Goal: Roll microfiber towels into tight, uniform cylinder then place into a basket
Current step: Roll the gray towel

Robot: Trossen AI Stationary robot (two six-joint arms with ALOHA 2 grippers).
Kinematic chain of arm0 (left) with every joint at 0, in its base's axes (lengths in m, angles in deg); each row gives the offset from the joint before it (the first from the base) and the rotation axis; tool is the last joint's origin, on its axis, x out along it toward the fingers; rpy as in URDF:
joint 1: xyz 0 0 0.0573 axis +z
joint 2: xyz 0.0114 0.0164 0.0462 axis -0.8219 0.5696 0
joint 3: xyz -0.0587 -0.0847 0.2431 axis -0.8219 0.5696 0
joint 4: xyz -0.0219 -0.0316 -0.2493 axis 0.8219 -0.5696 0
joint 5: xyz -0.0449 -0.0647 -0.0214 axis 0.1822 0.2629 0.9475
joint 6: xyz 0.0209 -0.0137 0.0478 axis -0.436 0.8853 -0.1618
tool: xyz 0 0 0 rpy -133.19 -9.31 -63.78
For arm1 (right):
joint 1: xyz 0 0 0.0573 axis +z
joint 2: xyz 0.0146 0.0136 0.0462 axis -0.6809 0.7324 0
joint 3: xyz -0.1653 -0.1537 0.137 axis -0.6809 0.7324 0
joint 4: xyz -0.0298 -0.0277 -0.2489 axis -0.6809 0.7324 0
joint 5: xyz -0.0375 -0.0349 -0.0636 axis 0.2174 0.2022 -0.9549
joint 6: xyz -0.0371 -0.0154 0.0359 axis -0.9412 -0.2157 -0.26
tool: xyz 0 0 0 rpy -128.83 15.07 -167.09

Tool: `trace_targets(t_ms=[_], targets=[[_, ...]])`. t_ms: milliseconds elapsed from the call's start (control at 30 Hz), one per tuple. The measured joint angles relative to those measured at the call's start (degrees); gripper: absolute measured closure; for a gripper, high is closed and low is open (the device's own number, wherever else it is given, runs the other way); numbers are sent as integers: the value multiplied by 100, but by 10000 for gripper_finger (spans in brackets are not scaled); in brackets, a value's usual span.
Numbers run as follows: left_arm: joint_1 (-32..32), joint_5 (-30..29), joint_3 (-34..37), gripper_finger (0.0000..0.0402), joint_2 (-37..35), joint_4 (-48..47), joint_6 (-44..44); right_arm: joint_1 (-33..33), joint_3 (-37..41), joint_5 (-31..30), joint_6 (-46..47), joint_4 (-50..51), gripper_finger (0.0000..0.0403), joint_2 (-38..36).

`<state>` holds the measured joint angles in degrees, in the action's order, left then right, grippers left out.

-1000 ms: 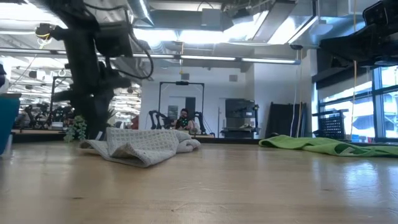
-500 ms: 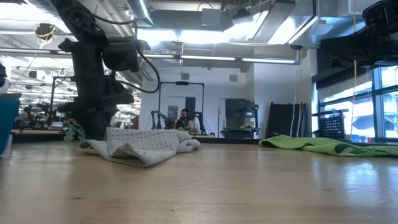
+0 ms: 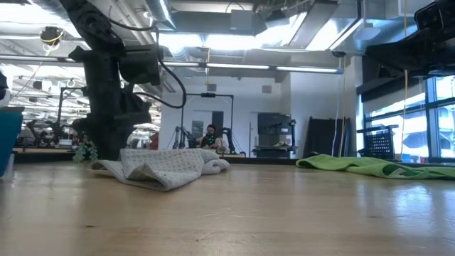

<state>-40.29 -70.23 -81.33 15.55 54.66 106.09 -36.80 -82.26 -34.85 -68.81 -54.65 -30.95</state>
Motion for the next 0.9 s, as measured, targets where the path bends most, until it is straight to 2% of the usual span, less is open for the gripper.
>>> trace_targets(t_ms=[233,300,400,533,700,900], targets=[[-9,-281,-17,393,261,21,-310,2,0,-1,2,3,393,-2],[-41,-399,-30,395,269,40,-364,0,-2,-34,3,4,393,1],[-114,-561,-196,400,128,-139,-602,2,-1,-398,138,9,393,3],[-177,-677,-755,401,-169,-185,-1117,2,-1,-600,-38,-42,393,45],[-312,-875,-1589,401,-207,-516,-1840,1,-238,-704,-183,-14,396,239],[-513,-1029,-2413,401,-220,-882,-2726,-1,-859,-750,-345,106,398,996]])
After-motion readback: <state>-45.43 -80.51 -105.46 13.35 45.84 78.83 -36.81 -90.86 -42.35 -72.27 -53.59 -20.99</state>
